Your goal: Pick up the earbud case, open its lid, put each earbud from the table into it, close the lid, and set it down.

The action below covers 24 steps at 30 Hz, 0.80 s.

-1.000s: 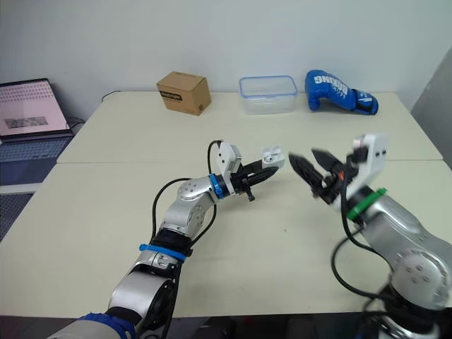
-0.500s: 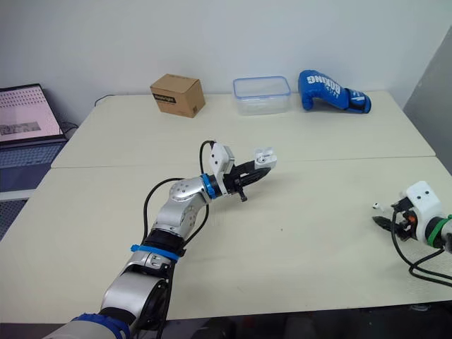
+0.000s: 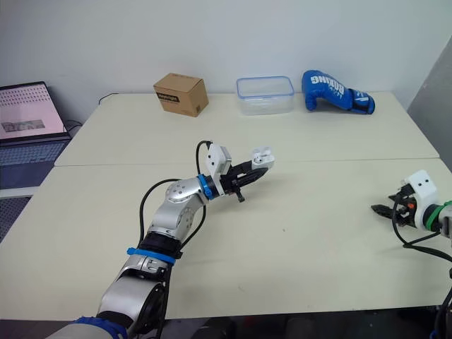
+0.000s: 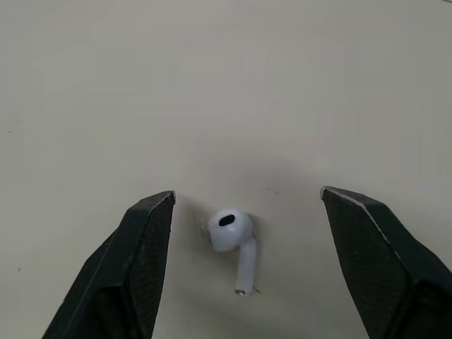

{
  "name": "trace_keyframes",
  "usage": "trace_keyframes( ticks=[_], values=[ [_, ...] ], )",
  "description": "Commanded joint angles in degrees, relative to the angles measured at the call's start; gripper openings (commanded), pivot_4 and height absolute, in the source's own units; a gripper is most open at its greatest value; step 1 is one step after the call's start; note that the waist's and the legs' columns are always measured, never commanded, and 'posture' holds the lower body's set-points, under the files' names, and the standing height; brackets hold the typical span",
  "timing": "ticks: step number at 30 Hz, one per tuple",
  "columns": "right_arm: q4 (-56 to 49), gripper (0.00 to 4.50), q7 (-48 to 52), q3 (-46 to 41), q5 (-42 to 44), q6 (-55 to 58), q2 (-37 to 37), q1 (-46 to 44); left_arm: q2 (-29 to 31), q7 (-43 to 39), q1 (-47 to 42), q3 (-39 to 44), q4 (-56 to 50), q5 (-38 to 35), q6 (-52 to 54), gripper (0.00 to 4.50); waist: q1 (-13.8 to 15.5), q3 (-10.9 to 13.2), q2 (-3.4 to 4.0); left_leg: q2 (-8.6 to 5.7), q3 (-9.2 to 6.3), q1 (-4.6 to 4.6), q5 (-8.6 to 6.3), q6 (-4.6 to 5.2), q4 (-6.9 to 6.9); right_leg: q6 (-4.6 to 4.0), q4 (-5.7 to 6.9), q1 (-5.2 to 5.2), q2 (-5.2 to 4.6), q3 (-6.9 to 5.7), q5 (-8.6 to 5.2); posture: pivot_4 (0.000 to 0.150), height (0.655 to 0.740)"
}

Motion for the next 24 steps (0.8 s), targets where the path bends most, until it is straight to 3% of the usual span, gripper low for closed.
trace_keyframes(
  ticks=[1, 4, 10, 16, 20, 24],
  values=[
    [0.63, 3.28, 0.89, 0.40, -1.79, -0.46, -0.58, 0.10, 0.15, -0.10, -1.42, 0.40, -2.28, -0.39, -0.25, 0.74, 0.01, 0.00, 0.00, -0.01, 0.00, 0.00, 0.00, 0.00, 0.00, 0.00, 0.00, 0.00, -0.01, 0.00, 0.00, 0.150, 0.7400],
    [-0.62, 2.53, 1.84, 1.02, -2.24, 0.92, -0.89, 1.50, 0.42, -0.26, -1.37, 0.48, -2.45, -0.45, -0.07, 0.74, 0.03, -0.01, 0.01, -0.01, 0.00, 0.01, 0.00, 0.00, 0.01, 0.00, 0.02, 0.00, -0.01, 0.00, 0.00, 0.150, 0.7400],
    [-1.73, 0.40, 1.48, 0.49, -3.46, 1.70, -1.87, 3.94, 0.43, -0.11, -1.22, 0.49, -2.48, -0.41, -0.09, 0.74, 0.29, -0.01, 0.00, -0.01, -0.03, 0.01, 0.00, 0.00, 0.05, 0.00, 0.02, 0.04, -0.01, -0.01, 0.00, 0.150, 0.7400],
    [-7.84, 0.38, 2.78, 1.11, -4.41, 3.09, -5.14, 7.49, -0.15, 0.25, -0.93, 0.32, -2.69, -0.38, -0.43, 0.74, 0.66, -0.01, 0.00, -0.03, -0.05, 0.01, 0.00, 0.00, 0.07, 0.01, 0.02, 0.06, -0.02, -0.04, 0.01, 0.150, 0.7400],
    [-23.04, 0.38, 7.49, 3.09, -5.31, 7.17, -12.36, 17.51, -0.51, 0.73, 0.30, 0.19, -4.00, -0.37, -0.46, 0.74, 1.30, -0.02, 0.03, -0.01, -0.09, -0.04, 0.00, 0.00, 0.05, 0.01, -0.01, 0.01, 0.00, -0.09, 0.01, 0.150, 0.7400],
    [-35.99, 0.38, 8.09, -0.38, -7.82, 5.30, -18.56, 32.10, -0.25, 1.08, 2.10, 0.09, -5.82, -0.23, -0.35, 0.74, 1.58, -0.03, 0.02, 0.01, -0.09, -0.03, 0.00, -0.01, 0.06, 0.01, 0.00, 0.04, 0.02, -0.10, 0.00, 0.150, 0.7400]
  ],
)
